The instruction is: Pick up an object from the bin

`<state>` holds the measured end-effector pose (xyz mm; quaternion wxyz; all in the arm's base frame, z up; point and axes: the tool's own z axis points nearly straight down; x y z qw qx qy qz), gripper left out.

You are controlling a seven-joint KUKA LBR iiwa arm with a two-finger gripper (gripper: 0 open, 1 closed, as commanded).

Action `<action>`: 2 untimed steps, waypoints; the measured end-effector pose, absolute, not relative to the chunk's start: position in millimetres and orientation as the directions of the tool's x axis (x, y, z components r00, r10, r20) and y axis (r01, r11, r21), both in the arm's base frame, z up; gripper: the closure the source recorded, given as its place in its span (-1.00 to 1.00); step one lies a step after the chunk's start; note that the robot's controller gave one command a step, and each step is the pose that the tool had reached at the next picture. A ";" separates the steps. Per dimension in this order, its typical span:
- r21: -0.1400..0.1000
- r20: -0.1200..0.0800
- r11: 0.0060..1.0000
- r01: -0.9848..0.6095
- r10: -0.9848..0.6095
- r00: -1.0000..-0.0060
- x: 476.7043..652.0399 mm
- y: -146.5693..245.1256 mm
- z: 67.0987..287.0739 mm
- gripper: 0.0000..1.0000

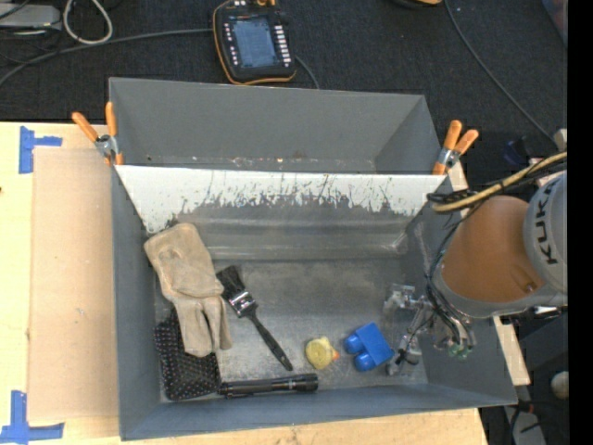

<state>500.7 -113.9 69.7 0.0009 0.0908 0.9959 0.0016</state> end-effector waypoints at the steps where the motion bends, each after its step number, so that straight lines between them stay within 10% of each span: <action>1: 0.003 -0.007 0.982 -0.187 -0.187 -0.982 484.6 -131.5 70.4 -1.00; 2: 0.004 -0.001 0.990 0.137 0.137 -0.991 489.6 -119.4 78.1 1.00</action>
Offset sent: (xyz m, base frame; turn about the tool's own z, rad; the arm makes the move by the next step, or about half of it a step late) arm -0.0109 -0.0062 0.0092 -0.0418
